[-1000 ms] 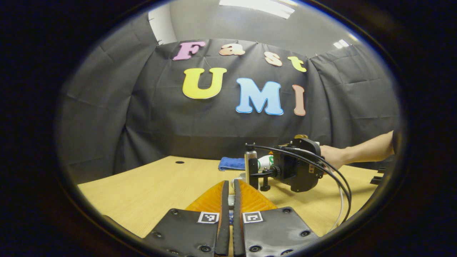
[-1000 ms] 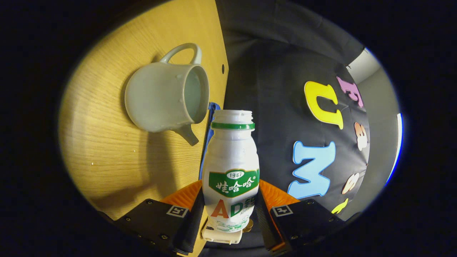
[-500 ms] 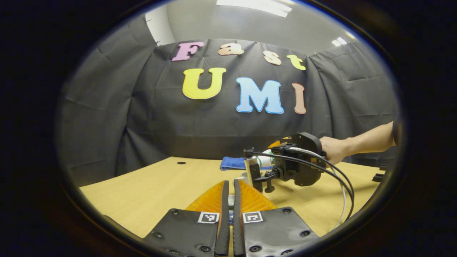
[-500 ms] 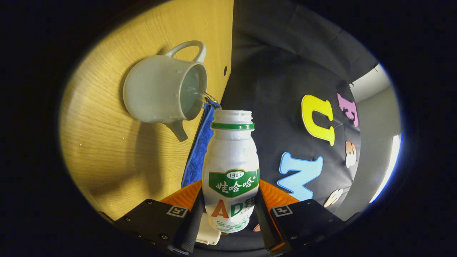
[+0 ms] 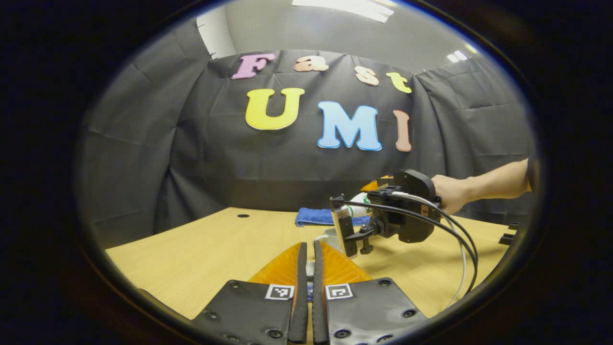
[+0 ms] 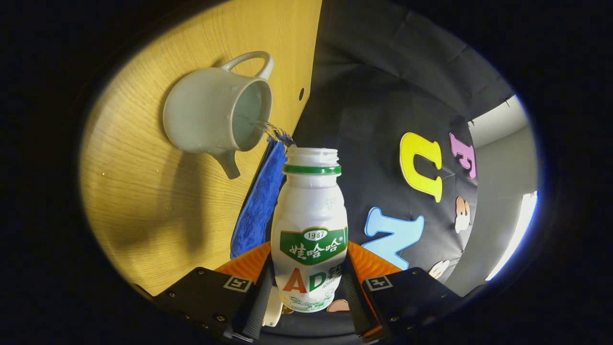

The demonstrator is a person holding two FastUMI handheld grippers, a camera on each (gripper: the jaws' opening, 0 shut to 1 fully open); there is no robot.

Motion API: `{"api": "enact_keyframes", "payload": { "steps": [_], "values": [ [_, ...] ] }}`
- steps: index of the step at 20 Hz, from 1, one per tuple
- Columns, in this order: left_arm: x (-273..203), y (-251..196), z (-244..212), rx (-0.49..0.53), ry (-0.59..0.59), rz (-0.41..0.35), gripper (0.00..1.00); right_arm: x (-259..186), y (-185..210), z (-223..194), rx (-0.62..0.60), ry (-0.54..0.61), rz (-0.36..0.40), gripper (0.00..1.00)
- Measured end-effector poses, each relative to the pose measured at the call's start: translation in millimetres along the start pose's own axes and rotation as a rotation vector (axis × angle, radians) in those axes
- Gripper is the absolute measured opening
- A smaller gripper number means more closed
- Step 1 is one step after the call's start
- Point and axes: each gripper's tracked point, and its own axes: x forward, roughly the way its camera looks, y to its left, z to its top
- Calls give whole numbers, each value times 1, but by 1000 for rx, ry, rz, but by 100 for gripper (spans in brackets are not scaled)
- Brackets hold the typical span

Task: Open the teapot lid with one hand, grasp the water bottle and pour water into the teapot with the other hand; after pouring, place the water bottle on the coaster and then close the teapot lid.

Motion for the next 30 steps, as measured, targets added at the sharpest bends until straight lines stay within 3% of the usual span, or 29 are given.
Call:
{"api": "enact_keyframes", "payload": {
  "steps": [7,8,9,11,12,19,20,30],
  "values": [
    [1,0,-3,8,9,-7,10,1,-5,0,-30,-8,-10,70],
    [1,-1,-2,7,10,-7,14,1,-5,0,-34,-7,-15,70],
    [0,0,-1,6,8,-7,6,1,-7,0,-42,-5,-23,70],
    [0,0,-2,8,9,-6,14,0,-8,2,-58,-9,-31,70],
    [0,0,-2,10,9,-5,10,0,-9,2,-67,-12,-34,70],
    [0,0,0,30,2,-4,5,-4,-12,8,-117,-29,-67,70],
    [-1,3,1,40,1,5,10,-5,-12,9,-128,-32,-74,70],
    [-1,13,2,39,-8,32,14,-10,-16,17,-190,-51,-130,70]
  ]
}}
